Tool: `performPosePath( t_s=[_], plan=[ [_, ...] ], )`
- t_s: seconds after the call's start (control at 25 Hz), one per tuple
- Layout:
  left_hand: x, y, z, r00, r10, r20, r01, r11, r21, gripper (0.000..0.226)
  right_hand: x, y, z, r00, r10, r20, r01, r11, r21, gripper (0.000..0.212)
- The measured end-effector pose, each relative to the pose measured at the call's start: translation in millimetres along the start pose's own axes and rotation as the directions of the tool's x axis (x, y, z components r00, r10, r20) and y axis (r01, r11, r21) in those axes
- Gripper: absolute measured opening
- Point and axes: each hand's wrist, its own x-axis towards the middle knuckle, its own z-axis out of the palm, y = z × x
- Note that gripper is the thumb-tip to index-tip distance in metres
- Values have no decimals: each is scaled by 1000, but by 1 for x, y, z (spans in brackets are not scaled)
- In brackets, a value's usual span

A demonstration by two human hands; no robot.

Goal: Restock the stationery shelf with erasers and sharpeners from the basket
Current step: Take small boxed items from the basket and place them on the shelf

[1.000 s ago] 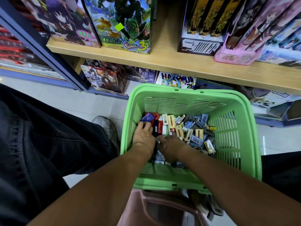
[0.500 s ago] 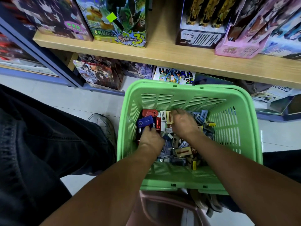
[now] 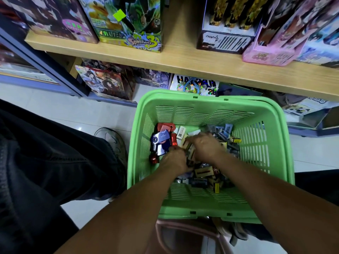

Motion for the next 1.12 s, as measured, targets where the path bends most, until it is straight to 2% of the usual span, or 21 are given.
performPosePath(
  t_s=[0.12,0.2,0.32,0.4,0.44,0.6,0.68,0.76,0.92,0.96,1.04,1.12],
  plan=[
    [3,-6,-4,992,-119,-48,116,991,-66,37,-26,-21,11,998,-50,-29,52,996,70,39],
    [1,-5,-7,996,-91,7,91,987,-129,34,-31,-33,12,998,-56,-10,56,997,60,29],
    [0,-5,-7,991,-82,104,105,965,-242,29,-22,-24,4,992,119,-33,-108,966,235,33],
    [1,-4,-9,975,-157,156,203,916,-346,31,-13,-8,1,966,250,-68,-213,916,340,43],
    [2,-3,-11,965,-186,187,246,891,-382,34,-9,-3,-1,965,261,-31,-236,913,332,49],
    [1,-3,-18,939,-178,294,294,859,-418,59,2,-6,-2,984,101,145,-106,994,27,67],
    [2,-6,-17,939,-161,303,289,847,-446,68,7,-9,-4,976,52,211,-44,998,-39,69],
    [0,-8,-16,946,-132,295,267,832,-486,65,10,-8,-13,960,26,278,-36,999,31,60],
    [0,-16,-14,948,-115,295,286,711,-642,53,6,7,-38,945,24,327,-127,946,298,48],
    [-2,-16,-15,954,-121,275,275,722,-635,55,4,10,-40,948,22,317,-137,928,347,46],
    [-2,-15,-16,965,-97,243,220,807,-548,60,1,13,-41,949,13,316,-141,912,385,44],
    [-7,-10,-16,963,-45,264,154,899,-410,66,-3,11,-42,927,-8,376,-123,938,325,48]
  ],
)
